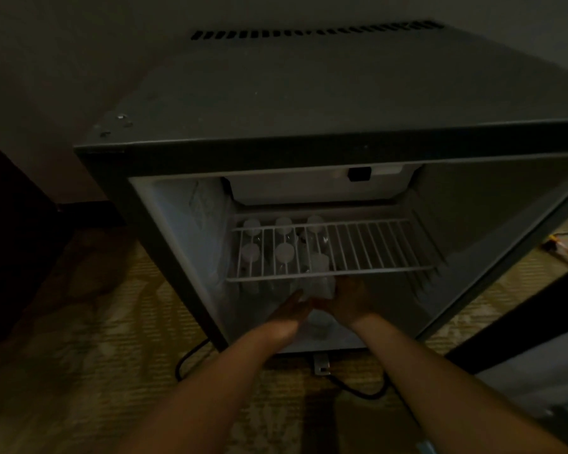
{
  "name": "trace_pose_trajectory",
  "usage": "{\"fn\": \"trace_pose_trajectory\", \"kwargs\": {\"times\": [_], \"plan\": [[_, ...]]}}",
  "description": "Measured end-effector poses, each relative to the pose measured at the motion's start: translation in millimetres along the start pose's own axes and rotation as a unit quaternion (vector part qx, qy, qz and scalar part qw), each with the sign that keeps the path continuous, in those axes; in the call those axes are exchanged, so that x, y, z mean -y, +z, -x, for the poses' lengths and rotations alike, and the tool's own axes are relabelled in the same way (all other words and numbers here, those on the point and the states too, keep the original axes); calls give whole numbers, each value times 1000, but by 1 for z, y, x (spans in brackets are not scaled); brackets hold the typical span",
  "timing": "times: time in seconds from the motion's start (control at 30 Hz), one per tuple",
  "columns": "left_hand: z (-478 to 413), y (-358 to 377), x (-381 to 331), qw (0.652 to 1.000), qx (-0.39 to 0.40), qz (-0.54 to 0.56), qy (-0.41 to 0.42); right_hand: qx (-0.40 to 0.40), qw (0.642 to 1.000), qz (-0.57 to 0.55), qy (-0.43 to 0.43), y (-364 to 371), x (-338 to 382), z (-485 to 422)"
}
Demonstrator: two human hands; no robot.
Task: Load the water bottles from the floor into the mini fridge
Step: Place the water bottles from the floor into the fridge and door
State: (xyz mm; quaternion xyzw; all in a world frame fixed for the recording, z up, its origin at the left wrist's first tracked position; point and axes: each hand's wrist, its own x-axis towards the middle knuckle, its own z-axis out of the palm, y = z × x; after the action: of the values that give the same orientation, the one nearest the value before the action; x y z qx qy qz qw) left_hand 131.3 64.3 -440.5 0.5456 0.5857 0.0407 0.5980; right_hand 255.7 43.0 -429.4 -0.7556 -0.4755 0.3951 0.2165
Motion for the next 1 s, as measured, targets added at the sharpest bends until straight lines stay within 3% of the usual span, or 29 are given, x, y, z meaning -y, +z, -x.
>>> {"fn": "trace_pose_trajectory", "kwargs": {"times": [0.13,0.37,0.83,1.0], "plan": [[-8,-5,4,1000,-1,-27,15,2,992,-121,-21,4,0,-8],[-14,-2,4,998,33,-7,54,-24,980,-196,-21,4,-13,-15],[-27,0,-2,999,12,-1,42,-12,995,-95,-6,5,-11,-33],[-16,-4,-2,992,15,-122,-2,55,995,79,-14,6,-24,-25]]}}
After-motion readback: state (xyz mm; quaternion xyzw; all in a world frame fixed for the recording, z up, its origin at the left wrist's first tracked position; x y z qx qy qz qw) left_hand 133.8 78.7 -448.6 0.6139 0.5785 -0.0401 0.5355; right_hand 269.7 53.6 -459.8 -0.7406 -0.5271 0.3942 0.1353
